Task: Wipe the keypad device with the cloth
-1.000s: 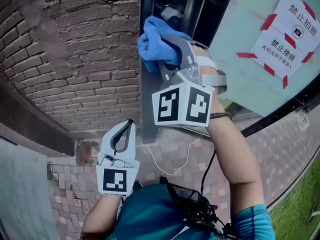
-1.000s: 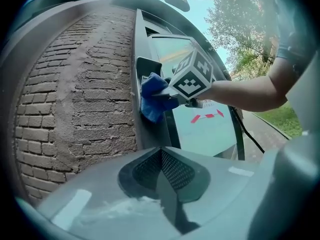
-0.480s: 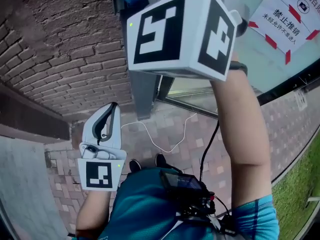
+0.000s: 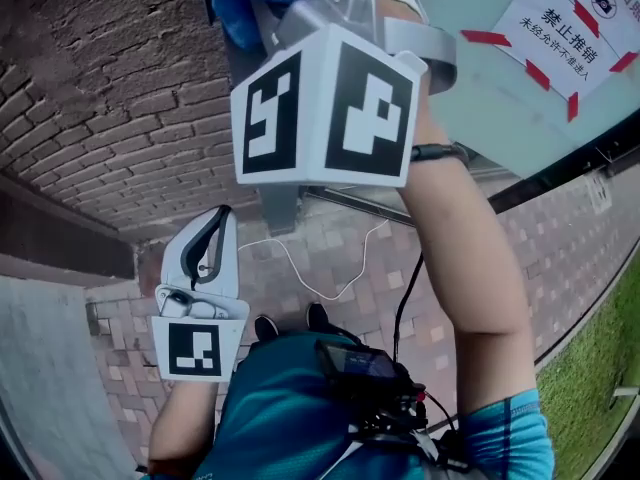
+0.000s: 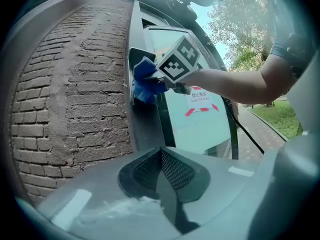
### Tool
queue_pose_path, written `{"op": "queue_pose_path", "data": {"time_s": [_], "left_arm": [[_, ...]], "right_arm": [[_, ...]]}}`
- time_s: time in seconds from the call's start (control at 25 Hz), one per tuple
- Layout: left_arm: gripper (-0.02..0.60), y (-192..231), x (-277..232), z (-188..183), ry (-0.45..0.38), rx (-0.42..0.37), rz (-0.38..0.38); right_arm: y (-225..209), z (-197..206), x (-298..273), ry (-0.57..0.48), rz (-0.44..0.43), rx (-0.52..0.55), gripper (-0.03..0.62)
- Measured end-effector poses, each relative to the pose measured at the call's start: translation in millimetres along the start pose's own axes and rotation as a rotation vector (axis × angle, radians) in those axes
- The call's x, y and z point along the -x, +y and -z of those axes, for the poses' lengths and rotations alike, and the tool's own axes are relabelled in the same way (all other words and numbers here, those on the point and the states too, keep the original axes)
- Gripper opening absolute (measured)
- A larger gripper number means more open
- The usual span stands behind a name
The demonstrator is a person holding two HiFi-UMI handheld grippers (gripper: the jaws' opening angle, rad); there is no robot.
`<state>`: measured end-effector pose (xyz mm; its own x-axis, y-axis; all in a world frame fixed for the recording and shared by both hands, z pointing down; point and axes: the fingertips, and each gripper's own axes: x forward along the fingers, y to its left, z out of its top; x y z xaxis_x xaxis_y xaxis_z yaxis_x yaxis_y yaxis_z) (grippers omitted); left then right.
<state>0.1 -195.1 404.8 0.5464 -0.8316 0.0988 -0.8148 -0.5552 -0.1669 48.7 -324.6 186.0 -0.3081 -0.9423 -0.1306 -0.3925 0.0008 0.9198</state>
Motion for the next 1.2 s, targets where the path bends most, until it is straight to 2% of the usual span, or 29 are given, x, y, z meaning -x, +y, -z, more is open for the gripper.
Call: {"op": "queue_pose_path", "data": {"time_s": [0.24,0.4,0.56,0.64,0.76,1.0,1.2], "left_arm": [[-0.011,-5.5,-2.4,-4.4,-0.015,-0.010,0.019],[-0.011,-9.3,-1.5,-5.2,-0.013,0.005,0.022],[-0.011,-10.4,0.7,-4.2,-0.004,0.015,0.020],[-0.011,-11.5,-0.3,-6.7,0.000,-0.003,0.029],[-0.011,-11.7,-3.5,-12.8,-0.011,-0.036,0.044],[-0.011,-11.1,-8.2,-18.6,-0.035,-0.053,0.058],[-0.011,-13.3,-9.7,-23.0,-0.067,-0.114,0.068]], "right_arm": [[20.3,7.7,4.0,0.032,-0.056,0.022,0.050],[18.0,6.3,9.8,0.031,-0.057,0.033,0.049],[8.2,3.6,15.7,0.026,-0.038,0.040,0.049],[-0.4,3.3,17.4,0.024,-0.020,0.037,0.049],[-17.8,0.3,18.9,0.016,0.028,0.032,0.051],[-53.3,-17.2,11.8,-0.032,0.130,0.017,0.051],[-40.4,-7.4,2.6,-0.003,0.099,0.000,0.051]]}}
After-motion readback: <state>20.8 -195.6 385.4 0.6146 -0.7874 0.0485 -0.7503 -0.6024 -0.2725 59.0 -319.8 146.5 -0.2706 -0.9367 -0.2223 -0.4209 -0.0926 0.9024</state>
